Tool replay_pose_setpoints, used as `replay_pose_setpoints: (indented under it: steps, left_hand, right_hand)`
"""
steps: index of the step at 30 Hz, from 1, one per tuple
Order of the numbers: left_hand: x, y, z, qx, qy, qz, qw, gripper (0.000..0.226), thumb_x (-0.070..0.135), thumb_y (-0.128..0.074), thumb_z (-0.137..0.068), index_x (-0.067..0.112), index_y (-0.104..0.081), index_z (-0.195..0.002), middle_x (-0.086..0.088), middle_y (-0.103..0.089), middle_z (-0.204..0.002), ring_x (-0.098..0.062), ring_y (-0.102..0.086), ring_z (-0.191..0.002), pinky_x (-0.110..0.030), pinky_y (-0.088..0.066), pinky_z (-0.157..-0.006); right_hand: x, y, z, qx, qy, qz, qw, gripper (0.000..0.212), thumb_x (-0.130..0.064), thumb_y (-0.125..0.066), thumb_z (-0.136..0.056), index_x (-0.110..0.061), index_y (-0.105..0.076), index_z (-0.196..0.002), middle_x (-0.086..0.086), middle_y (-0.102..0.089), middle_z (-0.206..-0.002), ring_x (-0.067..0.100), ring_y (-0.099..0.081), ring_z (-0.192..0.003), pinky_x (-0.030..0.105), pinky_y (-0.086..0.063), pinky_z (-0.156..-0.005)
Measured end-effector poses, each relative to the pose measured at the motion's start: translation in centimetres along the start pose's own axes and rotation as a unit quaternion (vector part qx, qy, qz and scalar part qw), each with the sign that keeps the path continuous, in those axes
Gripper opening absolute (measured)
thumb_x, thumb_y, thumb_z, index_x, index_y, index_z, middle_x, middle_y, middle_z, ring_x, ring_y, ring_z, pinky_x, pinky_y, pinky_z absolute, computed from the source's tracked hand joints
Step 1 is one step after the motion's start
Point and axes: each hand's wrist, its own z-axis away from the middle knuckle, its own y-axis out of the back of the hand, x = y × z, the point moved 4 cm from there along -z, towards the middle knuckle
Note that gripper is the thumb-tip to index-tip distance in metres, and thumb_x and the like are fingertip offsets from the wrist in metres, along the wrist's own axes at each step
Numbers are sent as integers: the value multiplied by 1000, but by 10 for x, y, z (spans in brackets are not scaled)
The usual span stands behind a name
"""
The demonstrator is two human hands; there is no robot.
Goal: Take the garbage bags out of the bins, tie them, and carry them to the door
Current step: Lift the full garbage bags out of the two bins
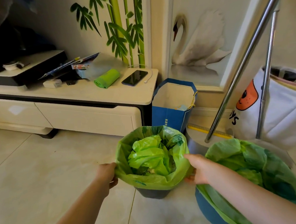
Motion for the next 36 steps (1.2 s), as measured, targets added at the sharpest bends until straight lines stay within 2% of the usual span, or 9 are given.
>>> replay_pose_setpoints:
  steps: [5, 8, 13, 16, 18, 24, 28, 32, 36]
  left_hand:
    - [18, 4, -3, 33, -66, -17, 997, 12, 4, -54, -88, 1, -63, -81, -9, -47, -59, -22, -40, -50, -26, -38, -46]
    - [31, 4, -4, 40, -106, -13, 993, 14, 7, -57, -87, 3, -64, -76, -7, -46, -58, -22, -39, -51, -26, -35, -46]
    - [61, 2, -5, 46, -145, 21, 988, 12, 11, -54, -90, 3, -62, -86, -9, -52, -63, -22, -45, -54, -28, -42, -52]
    - [79, 0, -1, 38, -177, 30, 983, 9, 14, -52, -92, 8, -59, -91, -9, -53, -67, -21, -48, -54, -28, -47, -53]
    - [90, 0, 8, 35, -220, 27, 974, 9, 17, -52, -93, 11, -58, -88, -6, -56, -70, -20, -51, -54, -28, -49, -52]
    - [90, 12, 50, -24, -330, -25, 943, 16, 19, -50, -97, 6, -53, -89, -8, -62, -66, -14, -53, -49, -28, -49, -47]
    - [70, 31, 64, -22, -327, -36, 944, 15, 15, -49, -97, 3, -50, -88, -12, -59, -62, -19, -51, -50, -32, -46, -50]
    - [44, 61, 58, 11, -275, -78, 958, 12, 12, -51, -95, 2, -50, -88, -18, -61, -67, -26, -51, -52, -38, -46, -59]
    - [25, 84, 49, 28, -196, -146, 969, 11, 12, -53, -93, 2, -57, -93, -17, -69, -70, -27, -56, -55, -38, -51, -61]
  right_hand:
    - [-9, 5, 9, 25, 58, 86, 994, 23, -35, -57, -91, -13, -54, -94, 11, -55, -77, 22, -52, -61, 25, -43, -48]
    - [-31, 8, 13, 48, 107, 96, 988, 23, -29, -63, -89, -10, -53, -95, 11, -54, -78, 20, -52, -61, 26, -45, -44]
    - [-65, 6, 20, 54, 149, 60, 985, 19, -21, -68, -85, -10, -53, -88, 11, -58, -82, 22, -54, -70, 29, -44, -49]
    - [-82, 4, 29, 58, 215, 56, 973, 5, -20, -61, -89, -16, -62, -86, 7, -61, -79, 19, -55, -68, 26, -43, -51]
    - [-89, 1, 40, 51, 271, 59, 959, 9, -20, -57, -91, -22, -64, -86, 3, -63, -80, 18, -59, -71, 25, -46, -52]
    - [-77, 6, 85, 23, 388, 184, 903, 10, -14, -54, -90, -20, -61, -94, 12, -67, -89, 25, -66, -78, 32, -53, -65]
    - [-54, 23, 103, 42, 406, 264, 874, 5, -19, -61, -87, -17, -59, -91, 13, -67, -89, 29, -66, -82, 46, -54, -76]
    - [-32, 42, 112, 65, 369, 309, 874, 30, -30, -59, -89, -1, -59, -95, 22, -67, -90, 40, -65, -86, 54, -55, -77]
    - [-21, 64, 104, 103, 301, 353, 880, 34, -28, -56, -91, 5, -59, -95, 18, -67, -83, 35, -67, -81, 48, -59, -66]
